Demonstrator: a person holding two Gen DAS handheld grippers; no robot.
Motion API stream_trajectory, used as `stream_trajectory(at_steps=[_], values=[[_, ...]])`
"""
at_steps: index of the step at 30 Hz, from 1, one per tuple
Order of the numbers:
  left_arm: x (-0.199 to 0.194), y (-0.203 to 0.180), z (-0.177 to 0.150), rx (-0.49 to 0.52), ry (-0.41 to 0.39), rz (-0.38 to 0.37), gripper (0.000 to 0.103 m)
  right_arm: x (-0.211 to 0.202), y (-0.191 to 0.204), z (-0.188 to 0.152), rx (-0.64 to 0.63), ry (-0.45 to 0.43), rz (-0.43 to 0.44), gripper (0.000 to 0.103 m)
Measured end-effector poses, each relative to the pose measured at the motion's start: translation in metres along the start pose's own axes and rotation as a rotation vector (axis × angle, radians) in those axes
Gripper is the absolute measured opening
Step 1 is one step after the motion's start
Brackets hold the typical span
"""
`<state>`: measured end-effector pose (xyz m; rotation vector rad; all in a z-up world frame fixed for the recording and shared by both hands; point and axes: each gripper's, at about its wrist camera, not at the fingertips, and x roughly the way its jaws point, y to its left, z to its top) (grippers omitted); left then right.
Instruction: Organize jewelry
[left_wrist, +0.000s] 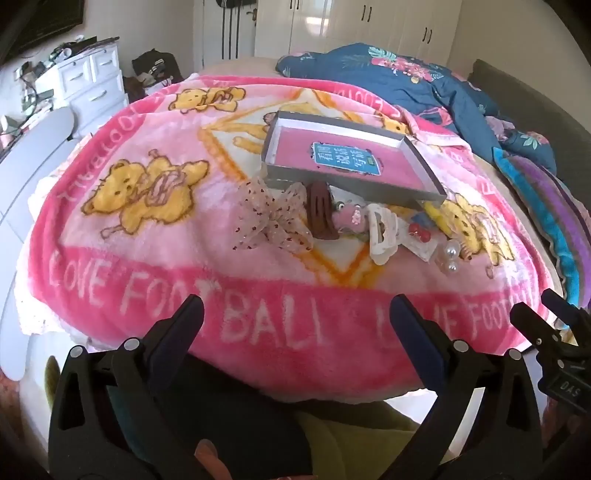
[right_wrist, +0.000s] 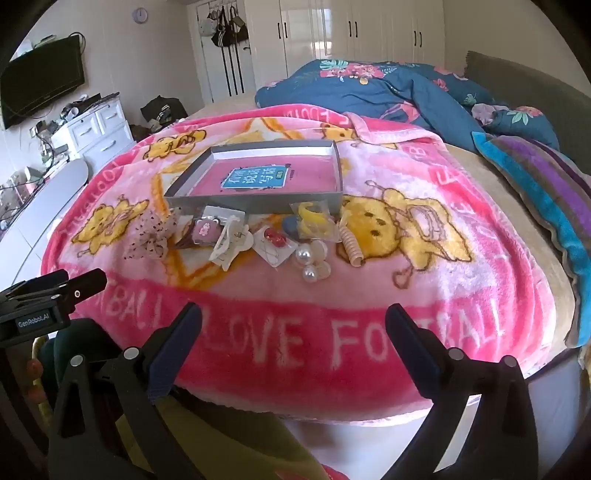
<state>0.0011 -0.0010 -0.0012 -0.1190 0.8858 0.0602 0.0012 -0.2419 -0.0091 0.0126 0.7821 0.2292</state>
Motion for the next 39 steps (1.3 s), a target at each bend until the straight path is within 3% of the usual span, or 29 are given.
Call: stream_trajectory(at_steps=[39], values=[[-0.017, -0.005, 0.005, 0.006, -0.025, -0.012, 0.094, -0.004, 0.010, 0.001, -0.018, 0.016, 0.027, 0.099]])
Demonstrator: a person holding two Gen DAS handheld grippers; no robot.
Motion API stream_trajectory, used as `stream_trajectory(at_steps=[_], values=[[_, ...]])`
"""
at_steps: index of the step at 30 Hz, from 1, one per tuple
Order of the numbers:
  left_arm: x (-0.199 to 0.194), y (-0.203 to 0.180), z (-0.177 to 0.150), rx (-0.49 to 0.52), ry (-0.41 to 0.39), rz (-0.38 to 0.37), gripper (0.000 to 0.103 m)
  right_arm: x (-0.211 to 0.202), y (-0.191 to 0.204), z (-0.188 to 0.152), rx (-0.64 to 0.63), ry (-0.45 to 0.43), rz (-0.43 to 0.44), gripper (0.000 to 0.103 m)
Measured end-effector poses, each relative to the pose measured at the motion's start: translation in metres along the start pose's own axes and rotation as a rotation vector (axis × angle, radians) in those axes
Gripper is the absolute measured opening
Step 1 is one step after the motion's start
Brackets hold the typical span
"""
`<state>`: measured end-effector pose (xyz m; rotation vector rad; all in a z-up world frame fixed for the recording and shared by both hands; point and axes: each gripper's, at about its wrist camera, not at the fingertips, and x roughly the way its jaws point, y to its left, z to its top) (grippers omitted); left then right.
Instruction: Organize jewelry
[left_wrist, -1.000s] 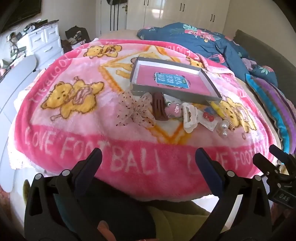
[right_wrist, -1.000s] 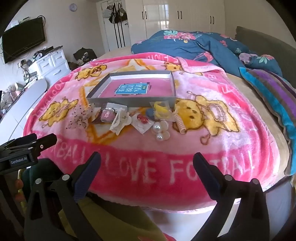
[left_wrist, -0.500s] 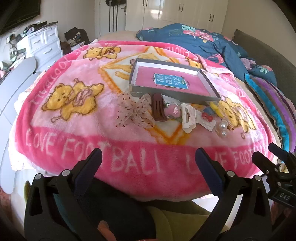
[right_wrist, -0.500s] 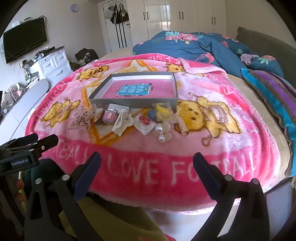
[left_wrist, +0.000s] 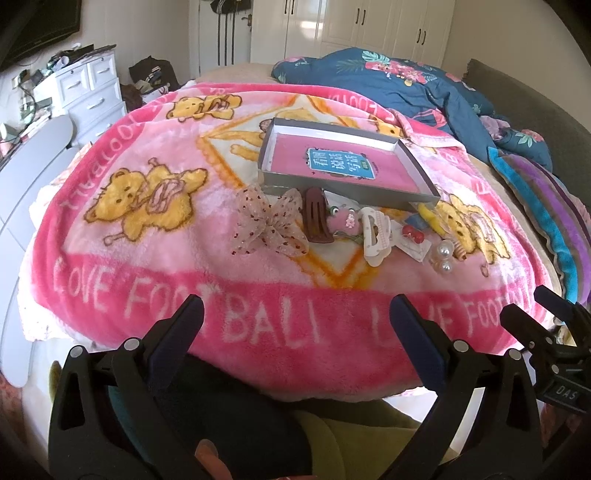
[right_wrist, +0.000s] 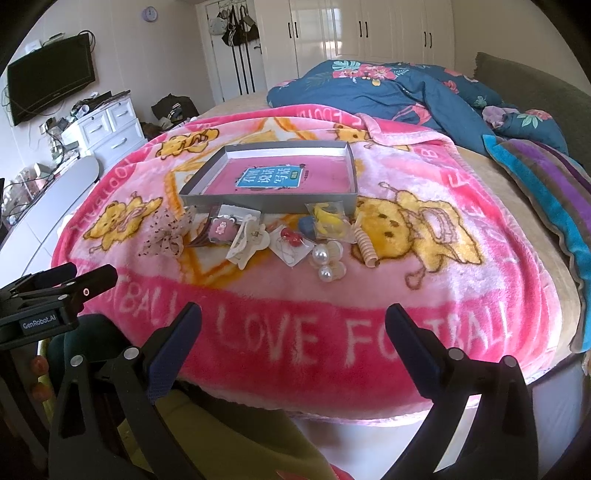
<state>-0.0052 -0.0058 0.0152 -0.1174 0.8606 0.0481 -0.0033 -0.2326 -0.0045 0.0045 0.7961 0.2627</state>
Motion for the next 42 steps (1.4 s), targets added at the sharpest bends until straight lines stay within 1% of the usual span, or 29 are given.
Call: stream_trajectory(at_steps=[24, 33, 37, 39, 42], values=[[-0.001, -0.001, -0.001, 0.000, -0.004, 0.001, 0.094, 0.000, 0.000, 0.000, 0.002, -0.003, 0.004, 0.099], [-0.001, 0.000, -0.001, 0.000, -0.006, 0.001, 0.094, 0.000, 0.011, 0.003, 0.000, -0.007, 0.016, 0.099], [-0.004, 0.002, 0.004, -0.010, -0.004, 0.009, 0.094, 0.004, 0.017, 0.006, -0.009, -0.006, 0.026, 0.099], [-0.004, 0.005, 0.007, -0.020, -0.001, 0.015, 0.094, 0.007, 0.014, 0.010, -0.009, -0.002, 0.035, 0.099], [0.001, 0.014, 0.010, -0.036, 0.004, 0.024, 0.094, 0.012, 0.015, 0.014, -0.019, 0.003, 0.045, 0.099]])
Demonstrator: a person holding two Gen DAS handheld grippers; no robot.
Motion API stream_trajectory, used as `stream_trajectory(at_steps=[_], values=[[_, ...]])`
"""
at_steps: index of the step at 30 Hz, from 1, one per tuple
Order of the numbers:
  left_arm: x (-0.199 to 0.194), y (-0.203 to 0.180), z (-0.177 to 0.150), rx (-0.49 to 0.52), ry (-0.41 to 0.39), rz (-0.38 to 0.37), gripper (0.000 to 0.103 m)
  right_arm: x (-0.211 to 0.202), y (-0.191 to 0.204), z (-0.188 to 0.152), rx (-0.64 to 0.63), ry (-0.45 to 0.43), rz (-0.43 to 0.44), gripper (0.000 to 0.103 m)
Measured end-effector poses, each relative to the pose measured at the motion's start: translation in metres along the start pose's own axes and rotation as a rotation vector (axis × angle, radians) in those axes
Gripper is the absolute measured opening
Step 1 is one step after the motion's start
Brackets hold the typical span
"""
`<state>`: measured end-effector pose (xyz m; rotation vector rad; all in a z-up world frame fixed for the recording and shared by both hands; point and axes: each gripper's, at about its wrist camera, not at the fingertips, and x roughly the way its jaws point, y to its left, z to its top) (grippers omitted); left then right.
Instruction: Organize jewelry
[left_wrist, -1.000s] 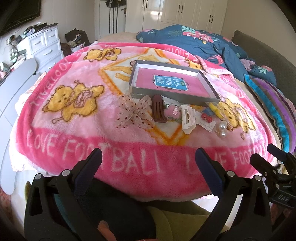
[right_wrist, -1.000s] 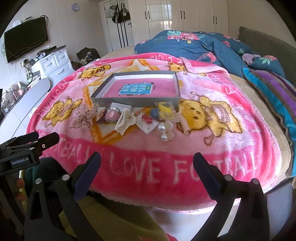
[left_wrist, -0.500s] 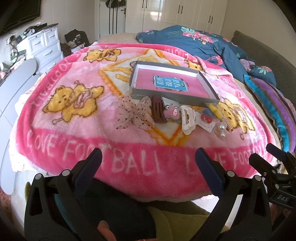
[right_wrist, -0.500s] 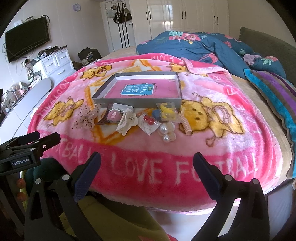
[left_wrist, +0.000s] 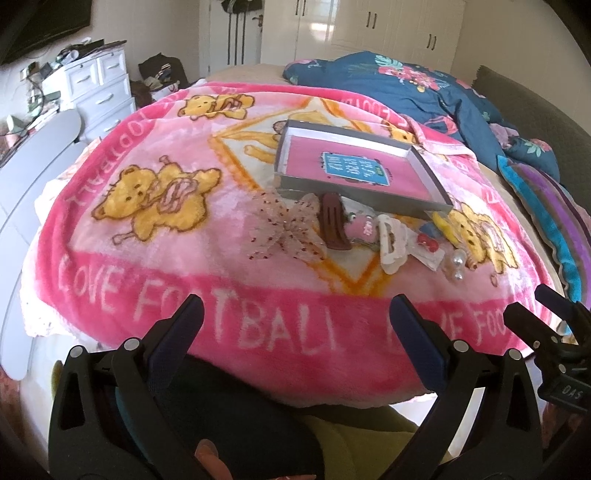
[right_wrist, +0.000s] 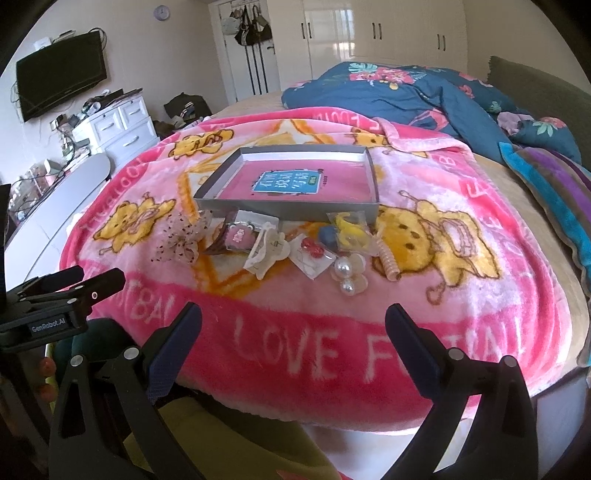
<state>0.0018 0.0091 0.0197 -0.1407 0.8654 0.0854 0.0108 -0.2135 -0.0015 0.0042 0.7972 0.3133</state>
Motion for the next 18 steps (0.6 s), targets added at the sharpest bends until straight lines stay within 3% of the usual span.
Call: stream_trajectory(at_steps=[8, 18], values=[[0.023, 0.021, 0.006, -0.045, 0.020, 0.021, 0.094, 0.020, -0.001, 0.015, -0.001, 0.015, 0.021, 0.099], [0.048, 0.040, 0.023, -0.086, 0.036, 0.055, 0.094, 0.047, -0.025, 0.033, 0.030, 0.022, -0.017, 0.099]])
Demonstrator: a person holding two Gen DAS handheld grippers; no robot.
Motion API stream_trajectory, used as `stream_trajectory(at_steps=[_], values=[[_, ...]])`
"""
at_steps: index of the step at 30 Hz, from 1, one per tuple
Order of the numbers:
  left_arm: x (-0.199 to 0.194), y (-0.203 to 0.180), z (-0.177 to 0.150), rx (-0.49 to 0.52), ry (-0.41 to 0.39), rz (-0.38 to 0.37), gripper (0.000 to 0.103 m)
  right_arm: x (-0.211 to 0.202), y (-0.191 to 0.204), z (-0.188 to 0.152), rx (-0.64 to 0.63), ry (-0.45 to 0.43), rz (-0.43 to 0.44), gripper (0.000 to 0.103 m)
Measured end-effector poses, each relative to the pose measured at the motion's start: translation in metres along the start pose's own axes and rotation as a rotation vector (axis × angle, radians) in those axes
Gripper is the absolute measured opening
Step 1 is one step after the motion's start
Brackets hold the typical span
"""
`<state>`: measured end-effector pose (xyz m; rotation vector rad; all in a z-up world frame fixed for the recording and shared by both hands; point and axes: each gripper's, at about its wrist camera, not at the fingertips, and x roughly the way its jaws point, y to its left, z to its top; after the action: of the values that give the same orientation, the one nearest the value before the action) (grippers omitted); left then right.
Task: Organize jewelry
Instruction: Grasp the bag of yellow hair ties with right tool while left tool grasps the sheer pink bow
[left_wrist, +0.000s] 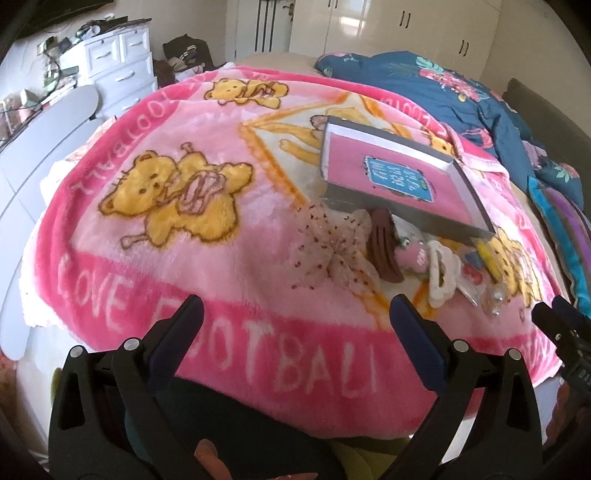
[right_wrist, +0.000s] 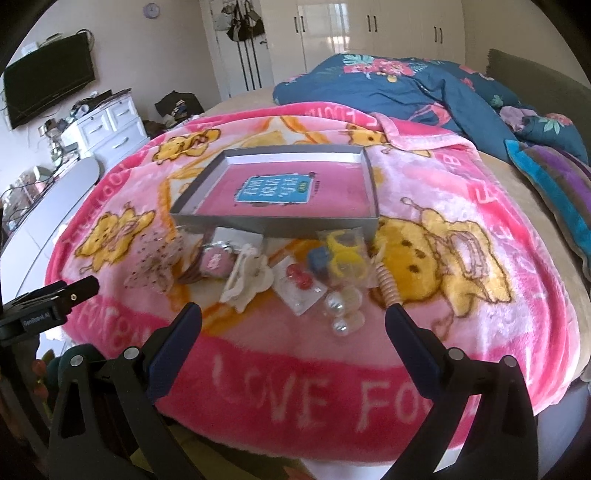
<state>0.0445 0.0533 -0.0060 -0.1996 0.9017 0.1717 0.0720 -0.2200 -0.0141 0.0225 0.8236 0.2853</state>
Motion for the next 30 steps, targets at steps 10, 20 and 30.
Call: stream_trajectory(at_steps=[10, 20, 30], values=[[0.037, -0.009, 0.015, 0.006, 0.044, 0.000, 0.094, 0.034, -0.039, 0.019, 0.073, 0.043, -0.029, 0.099], [0.078, -0.010, 0.026, 0.021, 0.103, -0.015, 0.094, 0.074, -0.050, 0.032, 0.040, 0.090, -0.012, 0.086], [0.099, 0.002, 0.029, 0.017, 0.141, -0.006, 0.094, 0.117, -0.055, 0.036, 0.042, 0.155, 0.004, 0.059]])
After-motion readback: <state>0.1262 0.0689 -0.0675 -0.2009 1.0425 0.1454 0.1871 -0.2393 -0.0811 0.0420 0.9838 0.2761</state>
